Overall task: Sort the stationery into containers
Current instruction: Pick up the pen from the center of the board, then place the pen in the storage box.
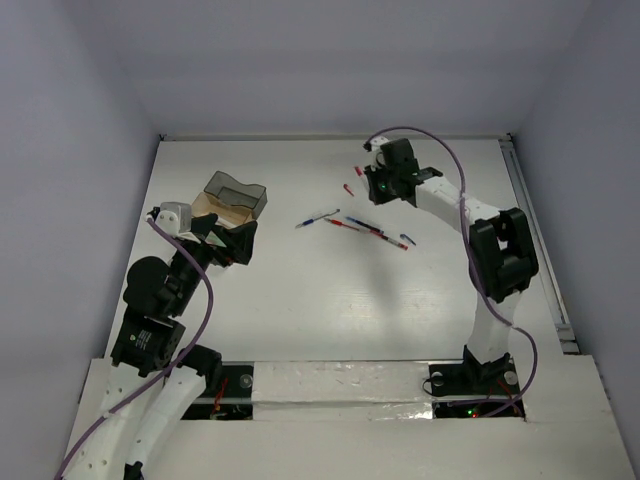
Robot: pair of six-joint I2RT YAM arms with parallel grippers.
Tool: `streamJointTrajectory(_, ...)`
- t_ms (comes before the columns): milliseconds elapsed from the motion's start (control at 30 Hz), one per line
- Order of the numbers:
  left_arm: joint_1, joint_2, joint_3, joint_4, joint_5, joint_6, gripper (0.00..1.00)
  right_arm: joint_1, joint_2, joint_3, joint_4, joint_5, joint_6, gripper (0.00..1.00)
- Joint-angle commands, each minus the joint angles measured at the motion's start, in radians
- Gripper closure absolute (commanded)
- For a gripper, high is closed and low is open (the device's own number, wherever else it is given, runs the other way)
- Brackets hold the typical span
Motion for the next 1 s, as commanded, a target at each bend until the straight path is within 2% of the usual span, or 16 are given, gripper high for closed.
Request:
streamJointTrajectory(0, 0.002, 0.008, -0.007, 0.048, 0.014, 0.001, 0.01, 0.15, -0.067, 0.032, 0.206, -0.098, 0.048, 1.0)
streamJointTrajectory(33, 0.002, 0.008, -0.005, 0.047, 0.013, 0.003, 0.01, 0.217, -0.035, 0.075, 0.217, -0.104, 0.051, 1.0)
streamJointTrajectory(167, 0.002, 0.003, -0.004, 0.041, -0.01, 0.001, 0.01, 0.341, 0.083, 0.225, 0.298, -0.176, 0.118, 1.0)
streamJointTrajectory(267, 0.011, -0.006, -0.001, 0.036, -0.033, -0.002, 0.01, 0.399, 0.196, 0.334, 0.351, -0.231, 0.155, 1.0)
streamJointTrajectory(300, 0.011, -0.007, -0.001, 0.033, -0.041, -0.002, 0.01, 0.429, 0.227, 0.421, 0.349, -0.24, 0.16, 1.0)
streamJointTrajectory(400, 0.011, -0.012, 0.001, 0.031, -0.055, -0.003, 0.01, 0.46, 0.35, 0.599, 0.328, -0.282, 0.186, 1.0)
streamJointTrajectory(600, 0.011, -0.02, 0.002, 0.031, -0.052, -0.003, 0.01, 0.508, 0.546, 0.854, 0.273, -0.296, 0.18, 1.0)
streamJointTrajectory(767, 0.011, -0.024, 0.001, 0.033, -0.048, -0.005, 0.01, 0.528, 0.655, 0.982, 0.214, -0.264, 0.141, 1.0)
streamJointTrajectory(967, 0.011, -0.027, 0.001, 0.035, -0.044, -0.003, 0.01, 0.528, 0.677, 0.982, 0.222, -0.267, 0.118, 1.0)
